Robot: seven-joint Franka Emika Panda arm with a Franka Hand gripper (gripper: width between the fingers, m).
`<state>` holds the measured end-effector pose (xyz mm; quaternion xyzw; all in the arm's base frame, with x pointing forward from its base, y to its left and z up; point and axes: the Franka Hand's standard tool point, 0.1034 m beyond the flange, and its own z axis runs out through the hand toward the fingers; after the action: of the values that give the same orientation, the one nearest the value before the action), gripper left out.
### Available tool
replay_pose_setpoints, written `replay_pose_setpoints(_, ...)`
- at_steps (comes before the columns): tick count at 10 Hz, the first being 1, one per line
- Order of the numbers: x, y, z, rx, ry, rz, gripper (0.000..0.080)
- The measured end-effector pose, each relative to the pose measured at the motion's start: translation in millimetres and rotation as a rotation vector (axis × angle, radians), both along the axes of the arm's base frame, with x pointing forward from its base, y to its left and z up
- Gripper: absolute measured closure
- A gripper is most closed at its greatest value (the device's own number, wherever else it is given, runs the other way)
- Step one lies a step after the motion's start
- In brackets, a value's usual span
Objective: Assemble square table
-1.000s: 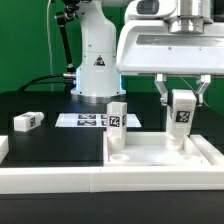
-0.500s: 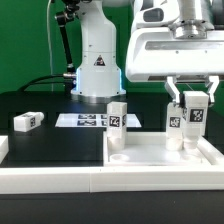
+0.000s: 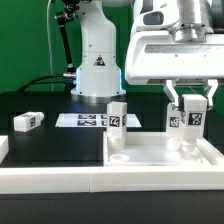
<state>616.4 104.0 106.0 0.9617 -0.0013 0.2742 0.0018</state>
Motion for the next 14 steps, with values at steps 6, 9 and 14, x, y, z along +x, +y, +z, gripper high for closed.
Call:
replay_pose_setpoints(6, 2.8, 5.4, -10.7, -0.009, 0.003, 0.013, 0.0509)
replay_pose_setpoints(9, 3.0, 4.8, -13.7, -0.018, 0.006, 0.023, 0.0509)
replay_pose_setpoints(14, 1.0, 5.9, -21.0, -0.024, 0.012, 0.029, 0.0509)
